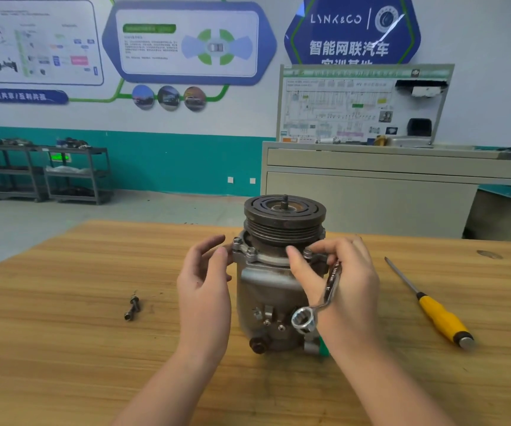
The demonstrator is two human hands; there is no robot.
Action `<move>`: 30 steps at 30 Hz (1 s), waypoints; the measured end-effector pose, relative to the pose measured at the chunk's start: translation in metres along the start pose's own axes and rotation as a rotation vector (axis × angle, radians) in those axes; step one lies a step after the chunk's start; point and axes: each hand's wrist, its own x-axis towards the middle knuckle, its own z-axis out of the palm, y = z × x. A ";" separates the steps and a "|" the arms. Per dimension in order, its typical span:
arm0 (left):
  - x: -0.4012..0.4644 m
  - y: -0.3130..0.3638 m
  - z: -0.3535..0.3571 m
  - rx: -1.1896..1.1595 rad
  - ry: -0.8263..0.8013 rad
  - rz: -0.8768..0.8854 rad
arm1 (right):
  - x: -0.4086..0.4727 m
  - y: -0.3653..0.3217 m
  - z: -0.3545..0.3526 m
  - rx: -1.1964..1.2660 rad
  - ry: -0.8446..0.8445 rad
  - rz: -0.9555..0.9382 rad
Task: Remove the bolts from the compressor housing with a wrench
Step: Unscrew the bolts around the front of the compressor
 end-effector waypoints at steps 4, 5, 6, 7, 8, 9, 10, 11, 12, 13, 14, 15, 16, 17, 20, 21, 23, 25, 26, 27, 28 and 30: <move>0.001 0.001 -0.002 0.020 0.049 0.003 | 0.004 0.007 -0.001 0.007 0.053 -0.001; 0.001 0.001 -0.002 0.026 0.052 -0.001 | 0.004 0.009 -0.001 0.012 0.051 0.002; 0.002 0.002 -0.002 0.030 0.053 -0.007 | 0.005 0.011 -0.002 0.027 0.049 0.010; 0.002 0.002 -0.003 0.030 0.055 -0.014 | 0.005 0.012 -0.003 0.052 0.046 0.019; 0.003 0.002 -0.003 0.027 0.056 -0.022 | 0.006 0.012 -0.004 0.077 0.040 0.017; 0.003 0.002 -0.003 0.026 0.054 -0.029 | 0.006 0.012 -0.005 0.095 0.032 0.004; 0.004 0.002 -0.003 0.026 0.051 -0.033 | 0.006 0.012 -0.006 0.110 0.024 -0.012; 0.004 0.002 -0.003 0.027 0.048 -0.035 | 0.006 0.012 -0.006 0.120 0.018 -0.022; 0.004 0.001 -0.003 0.027 0.045 -0.036 | 0.005 0.011 -0.006 0.125 0.015 -0.023; 0.004 0.001 -0.003 0.025 0.043 -0.036 | 0.005 0.011 -0.006 0.124 0.018 -0.012; 0.004 0.001 -0.003 0.023 0.042 -0.036 | 0.005 0.011 -0.005 0.125 0.026 0.010; 0.005 0.001 -0.003 0.023 0.042 -0.036 | 0.004 0.011 -0.005 0.129 0.034 0.029; 0.005 0.001 -0.002 0.024 0.042 -0.038 | 0.003 0.012 -0.004 0.125 0.040 0.024; 0.005 0.001 -0.003 0.026 0.043 -0.040 | 0.003 0.012 -0.005 0.110 0.040 -0.006; 0.006 0.001 -0.003 0.031 0.042 -0.046 | 0.002 0.012 -0.006 0.106 0.037 -0.093; 0.006 0.001 -0.003 0.029 0.043 -0.051 | 0.003 0.012 -0.006 0.120 0.035 -0.107; 0.006 0.001 -0.003 0.029 0.042 -0.054 | 0.003 0.012 -0.005 0.130 0.036 -0.121; 0.005 0.002 -0.002 0.030 0.040 -0.055 | 0.002 0.013 -0.004 0.132 0.043 -0.086; 0.005 0.002 -0.002 0.032 0.039 -0.056 | 0.001 0.013 -0.003 0.140 0.049 -0.048; 0.004 0.003 -0.002 0.034 0.039 -0.055 | 0.001 0.013 -0.003 0.142 0.056 -0.026; 0.004 0.003 -0.002 0.034 0.040 -0.055 | 0.002 0.014 -0.002 0.130 0.061 -0.043; 0.004 0.003 -0.002 0.034 0.040 -0.060 | 0.003 0.014 -0.003 0.100 0.054 -0.114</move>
